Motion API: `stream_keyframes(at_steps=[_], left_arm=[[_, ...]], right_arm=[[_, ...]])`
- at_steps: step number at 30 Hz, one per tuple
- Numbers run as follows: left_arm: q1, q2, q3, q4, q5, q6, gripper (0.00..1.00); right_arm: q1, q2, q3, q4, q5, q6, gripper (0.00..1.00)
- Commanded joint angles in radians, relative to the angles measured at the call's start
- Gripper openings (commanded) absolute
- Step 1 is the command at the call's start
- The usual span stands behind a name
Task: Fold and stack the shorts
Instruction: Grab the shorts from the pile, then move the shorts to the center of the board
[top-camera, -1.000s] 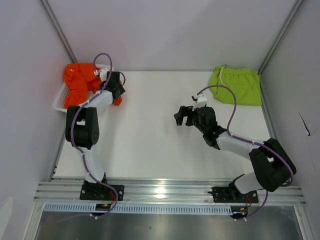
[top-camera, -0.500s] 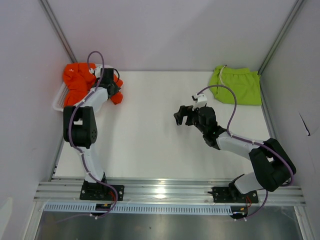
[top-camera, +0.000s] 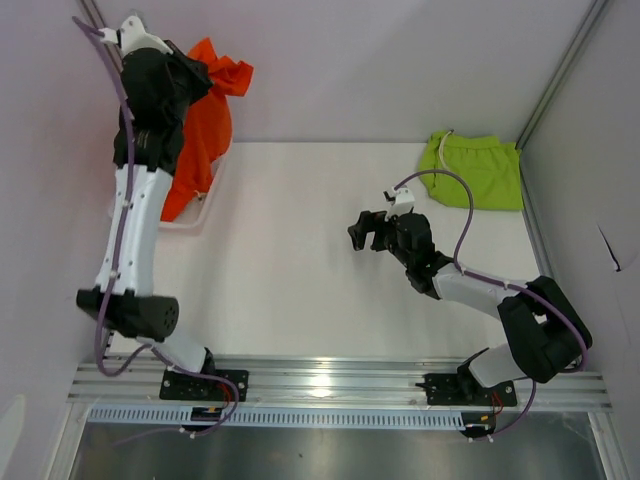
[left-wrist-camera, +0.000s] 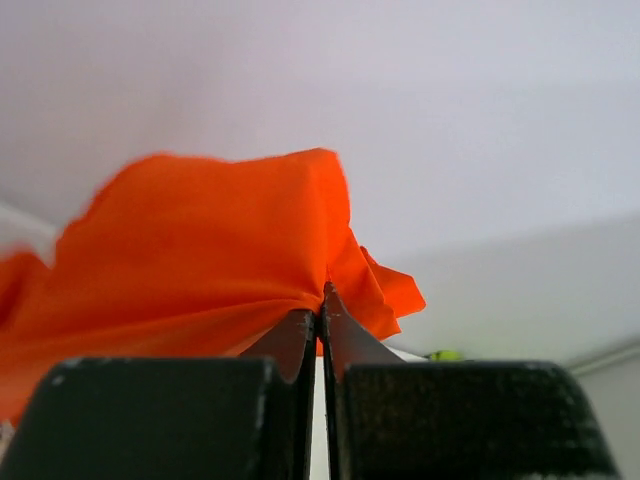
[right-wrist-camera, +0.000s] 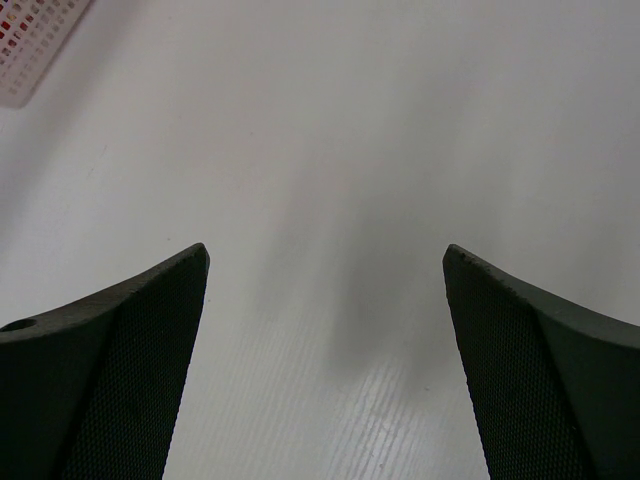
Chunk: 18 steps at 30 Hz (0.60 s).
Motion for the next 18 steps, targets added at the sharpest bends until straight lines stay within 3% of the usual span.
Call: stream_keyframes(at_steps=[1,4,9,18], left_arm=[[-0.127,-0.249,-0.026,0.134,-0.020,0.173,0.00],[-0.181,-0.384,-0.092,0.213,0.001,0.204,0.00],[-0.218,-0.597,-0.317,0.401,0.210,0.050,0.00],[-0.224,-0.582,-0.472,0.426,0.282,-0.127,0.00]], right_arm=[[0.004,-0.030,-0.007,0.048,0.026,-0.009,0.99],[0.004,-0.025,-0.005,0.048,0.021,-0.003,0.99],[0.006,-0.034,-0.007,0.048,0.033,-0.002,1.00],[0.006,-0.089,-0.048,0.068,0.075,0.006,0.99]])
